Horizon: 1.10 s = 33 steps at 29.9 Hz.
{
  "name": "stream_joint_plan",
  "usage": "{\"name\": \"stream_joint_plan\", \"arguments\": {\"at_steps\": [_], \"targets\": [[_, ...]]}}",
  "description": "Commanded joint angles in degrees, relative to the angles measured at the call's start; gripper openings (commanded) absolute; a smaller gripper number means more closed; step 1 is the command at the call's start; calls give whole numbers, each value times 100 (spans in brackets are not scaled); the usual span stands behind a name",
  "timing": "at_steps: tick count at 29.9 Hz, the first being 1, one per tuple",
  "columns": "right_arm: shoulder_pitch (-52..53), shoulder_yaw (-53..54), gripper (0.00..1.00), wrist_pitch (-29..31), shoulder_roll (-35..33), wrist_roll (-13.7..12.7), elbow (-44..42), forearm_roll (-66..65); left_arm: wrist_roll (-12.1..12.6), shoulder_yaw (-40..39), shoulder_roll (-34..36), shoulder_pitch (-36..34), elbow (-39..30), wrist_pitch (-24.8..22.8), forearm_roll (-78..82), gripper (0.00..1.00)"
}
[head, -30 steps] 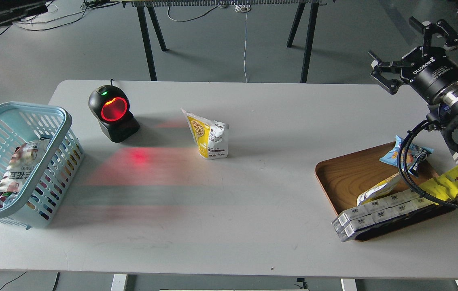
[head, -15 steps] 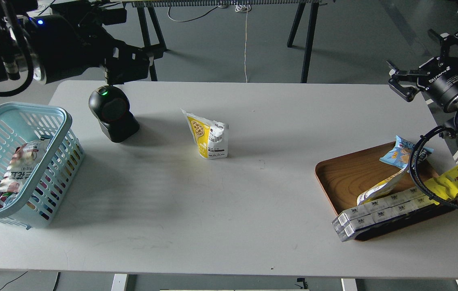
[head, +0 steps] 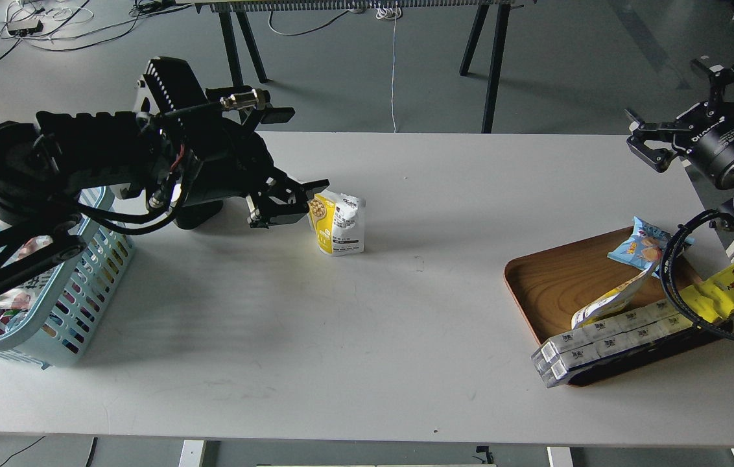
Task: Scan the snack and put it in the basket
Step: 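Reach the left gripper to the standing yellow packet and grasp it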
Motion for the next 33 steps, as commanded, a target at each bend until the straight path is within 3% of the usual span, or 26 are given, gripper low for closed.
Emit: {"name": "stream_joint_plan", "arguments": {"at_steps": [1, 17, 33], "targets": [[0, -12, 100, -16, 1, 4, 9, -9, 0, 162, -372, -17, 233, -5, -1, 100], [-17, -38, 100, -25, 9, 4, 0, -26, 18, 488, -1849, -122, 1726, -190, -1, 98], [-96, -38, 100, -25, 27, 12, 0, -27, 27, 488, -2183, -201, 3019, 4, -1, 97]]}}
